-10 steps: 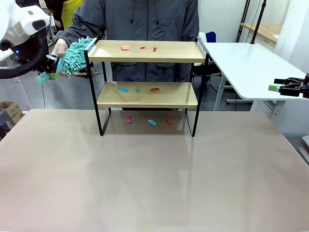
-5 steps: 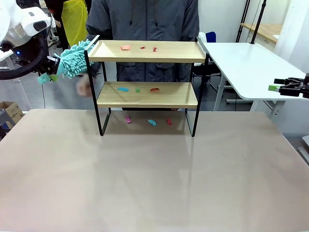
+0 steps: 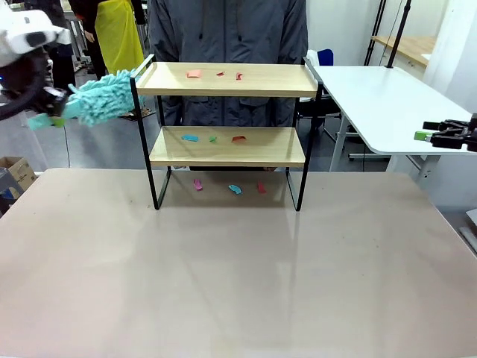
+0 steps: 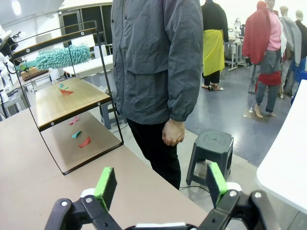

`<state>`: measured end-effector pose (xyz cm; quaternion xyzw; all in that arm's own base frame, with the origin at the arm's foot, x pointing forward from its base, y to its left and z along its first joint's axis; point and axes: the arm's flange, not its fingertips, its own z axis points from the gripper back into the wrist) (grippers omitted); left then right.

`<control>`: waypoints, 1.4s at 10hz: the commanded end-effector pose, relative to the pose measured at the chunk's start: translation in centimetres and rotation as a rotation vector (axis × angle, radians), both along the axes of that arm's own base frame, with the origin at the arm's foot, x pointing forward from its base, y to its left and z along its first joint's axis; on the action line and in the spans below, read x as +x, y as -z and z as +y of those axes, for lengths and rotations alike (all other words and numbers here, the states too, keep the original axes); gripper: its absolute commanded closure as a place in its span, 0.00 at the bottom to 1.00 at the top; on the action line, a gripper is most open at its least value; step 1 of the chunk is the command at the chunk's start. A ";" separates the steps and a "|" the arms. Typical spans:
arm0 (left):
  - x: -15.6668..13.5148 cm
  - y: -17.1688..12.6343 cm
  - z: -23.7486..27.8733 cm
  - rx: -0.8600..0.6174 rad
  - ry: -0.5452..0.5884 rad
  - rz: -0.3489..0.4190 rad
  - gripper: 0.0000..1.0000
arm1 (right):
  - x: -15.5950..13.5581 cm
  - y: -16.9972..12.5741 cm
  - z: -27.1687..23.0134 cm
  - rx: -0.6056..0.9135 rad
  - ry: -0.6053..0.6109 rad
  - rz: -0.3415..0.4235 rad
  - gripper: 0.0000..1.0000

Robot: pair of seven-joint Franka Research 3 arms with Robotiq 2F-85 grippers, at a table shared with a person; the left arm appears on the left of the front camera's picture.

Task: Clean the shelf.
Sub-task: Clean the specific section of the Shelf indicated by the human with the Duster.

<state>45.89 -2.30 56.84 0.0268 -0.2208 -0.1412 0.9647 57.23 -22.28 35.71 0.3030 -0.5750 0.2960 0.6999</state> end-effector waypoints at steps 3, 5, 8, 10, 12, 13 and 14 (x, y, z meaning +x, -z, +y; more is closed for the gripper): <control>-7.4 -5.0 6.9 0.212 0.455 0.136 0.87 | 0.1 -0.3 0.2 -0.001 -0.002 -0.005 0.00; -10.4 -7.2 8.3 0.285 0.704 0.217 0.87 | 0.1 -0.3 0.2 -0.001 -0.002 -0.005 0.00; -13.2 -8.8 8.8 0.348 1.023 0.350 0.87 | 0.1 -0.3 0.2 -0.001 -0.002 -0.005 0.00; -15.3 -8.6 6.4 0.447 1.220 0.393 0.87 | 0.1 -0.3 0.2 -0.001 -0.002 -0.005 0.00; -15.0 -7.3 3.1 0.365 1.272 0.394 0.87 | 0.1 -0.3 0.2 -0.001 -0.002 -0.005 0.00; -14.3 -6.5 1.7 0.327 1.279 0.396 0.87 | 0.1 -0.3 0.2 -0.001 -0.002 -0.005 0.00; -14.0 -5.6 0.3 0.314 1.307 0.396 0.87 | 0.1 -0.3 0.2 -0.001 -0.002 -0.005 0.00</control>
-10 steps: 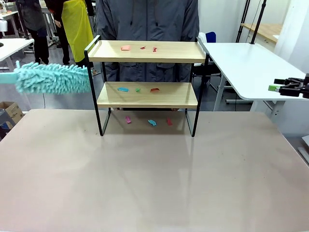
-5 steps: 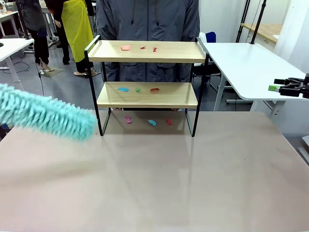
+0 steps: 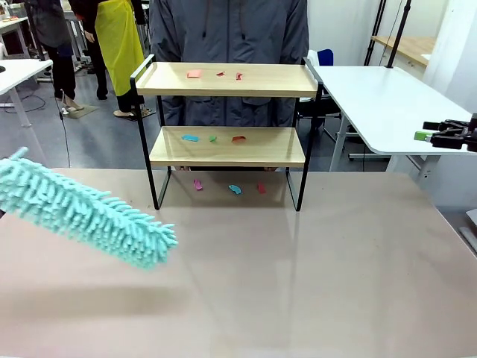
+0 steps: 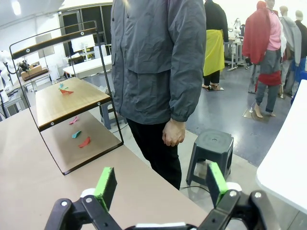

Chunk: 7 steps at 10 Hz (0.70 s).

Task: Clean the shelf.
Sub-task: Clean the specific section of the Shelf indicated by the human with the Duster.

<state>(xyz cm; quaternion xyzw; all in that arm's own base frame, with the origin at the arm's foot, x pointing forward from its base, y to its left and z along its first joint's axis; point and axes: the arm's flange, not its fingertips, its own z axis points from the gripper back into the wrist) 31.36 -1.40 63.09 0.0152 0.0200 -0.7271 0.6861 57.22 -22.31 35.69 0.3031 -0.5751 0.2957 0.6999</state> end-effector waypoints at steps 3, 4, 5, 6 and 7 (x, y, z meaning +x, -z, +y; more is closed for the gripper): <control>1.6 2.5 -3.7 -0.027 0.047 0.013 0.87 | 0.1 -0.3 0.2 -0.002 -0.002 -0.005 0.00; 2.1 2.7 -4.5 -0.036 0.013 -0.039 0.87 | 0.1 -0.3 0.2 -0.002 -0.002 -0.005 0.00; 1.4 2.4 -3.2 -0.017 0.048 0.031 0.87 | 0.1 -0.3 0.2 -0.002 -0.002 -0.005 0.00; 1.4 2.4 -3.2 -0.017 0.048 0.031 0.87 | 0.1 -0.3 0.2 -0.002 -0.002 -0.005 0.00; 1.4 2.4 -3.2 -0.017 0.048 0.031 0.87 | 0.1 -0.3 0.2 -0.002 -0.002 -0.005 0.00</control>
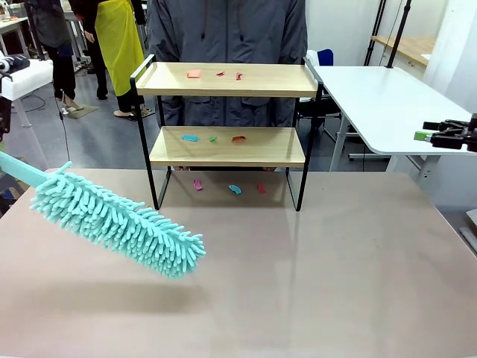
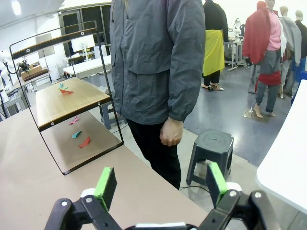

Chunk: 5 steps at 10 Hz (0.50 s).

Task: Clean the shelf.
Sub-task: Clean the specific section of the Shelf indicated by the human with the Duster.

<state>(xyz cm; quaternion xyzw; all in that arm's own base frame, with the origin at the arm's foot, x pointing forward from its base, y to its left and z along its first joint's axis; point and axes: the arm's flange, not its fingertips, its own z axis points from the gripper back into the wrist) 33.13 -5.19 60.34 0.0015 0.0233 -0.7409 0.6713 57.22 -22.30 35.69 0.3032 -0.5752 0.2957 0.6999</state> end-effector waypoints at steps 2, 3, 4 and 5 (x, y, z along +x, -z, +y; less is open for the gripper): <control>-0.4 -0.4 0.6 -0.003 0.008 0.006 0.87 | 0.1 -0.3 0.2 -0.002 -0.002 -0.005 0.00; -0.4 -0.4 0.6 -0.003 0.008 0.006 0.87 | 0.1 -0.3 0.2 -0.002 -0.002 -0.005 0.00; -0.4 -0.4 0.6 -0.003 0.008 0.006 0.87 | 0.1 -0.3 0.2 -0.002 -0.002 -0.005 0.00; -0.4 -0.4 0.6 -0.003 0.008 0.006 0.87 | 0.1 -0.3 0.2 -0.002 -0.002 -0.005 0.00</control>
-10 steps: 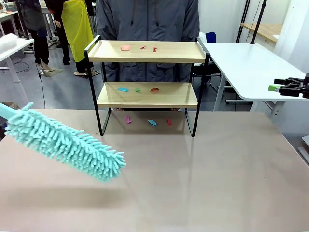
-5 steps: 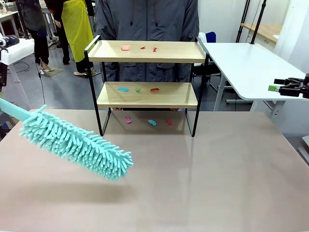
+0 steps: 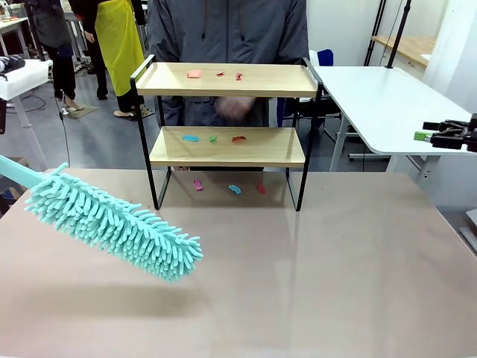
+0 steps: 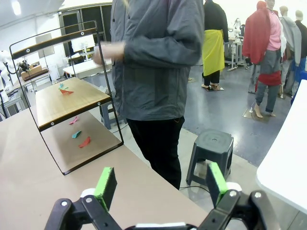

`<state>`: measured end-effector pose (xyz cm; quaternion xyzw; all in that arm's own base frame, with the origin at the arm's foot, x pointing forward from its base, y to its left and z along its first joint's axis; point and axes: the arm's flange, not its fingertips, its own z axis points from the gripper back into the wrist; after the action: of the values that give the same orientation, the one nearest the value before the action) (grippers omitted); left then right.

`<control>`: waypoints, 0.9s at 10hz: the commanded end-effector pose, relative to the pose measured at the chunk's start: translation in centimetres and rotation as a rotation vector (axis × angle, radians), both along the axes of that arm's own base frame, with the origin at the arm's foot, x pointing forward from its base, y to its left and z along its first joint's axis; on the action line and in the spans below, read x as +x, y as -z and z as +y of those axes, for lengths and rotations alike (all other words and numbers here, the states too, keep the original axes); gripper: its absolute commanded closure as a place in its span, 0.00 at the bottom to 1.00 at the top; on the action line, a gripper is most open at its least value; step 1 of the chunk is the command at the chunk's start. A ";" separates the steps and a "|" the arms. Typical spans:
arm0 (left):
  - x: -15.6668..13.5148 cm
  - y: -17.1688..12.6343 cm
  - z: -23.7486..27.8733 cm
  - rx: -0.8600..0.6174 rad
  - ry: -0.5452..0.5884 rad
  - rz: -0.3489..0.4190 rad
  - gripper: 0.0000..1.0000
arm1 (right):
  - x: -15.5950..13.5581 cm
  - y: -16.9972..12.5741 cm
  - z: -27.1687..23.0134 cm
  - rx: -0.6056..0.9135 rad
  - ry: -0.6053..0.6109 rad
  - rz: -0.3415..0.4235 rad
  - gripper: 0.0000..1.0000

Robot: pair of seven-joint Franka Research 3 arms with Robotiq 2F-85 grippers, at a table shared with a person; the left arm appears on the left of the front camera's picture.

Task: Clean the shelf.
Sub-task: Clean the specific section of the Shelf indicated by the human with the Duster.

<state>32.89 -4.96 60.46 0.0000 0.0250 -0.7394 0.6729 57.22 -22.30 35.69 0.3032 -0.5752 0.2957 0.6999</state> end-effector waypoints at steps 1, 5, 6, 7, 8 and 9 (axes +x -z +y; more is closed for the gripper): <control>-0.1 -0.2 0.4 -0.003 0.012 0.001 0.87 | 0.1 -0.3 0.2 -0.002 -0.002 -0.005 0.00; -0.1 -0.2 0.4 -0.003 0.012 0.001 0.87 | 0.1 -0.3 0.2 -0.002 -0.002 -0.005 0.00; -0.1 -0.2 0.4 -0.003 0.012 0.001 0.87 | 0.1 -0.3 0.2 -0.002 -0.002 -0.005 0.00; -0.1 -0.2 0.4 -0.003 0.012 0.001 0.87 | 0.1 -0.3 0.2 -0.002 -0.002 -0.005 0.00; -0.1 -0.2 0.4 -0.003 0.012 0.001 0.87 | 0.1 -0.3 0.2 -0.002 -0.002 -0.005 0.00; -0.1 -0.2 0.4 -0.003 0.012 0.001 0.87 | 0.1 -0.3 0.2 -0.002 -0.002 -0.005 0.00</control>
<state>32.89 -4.96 60.46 0.0000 0.0250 -0.7394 0.6728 57.22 -22.30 35.69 0.3032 -0.5752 0.2957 0.6999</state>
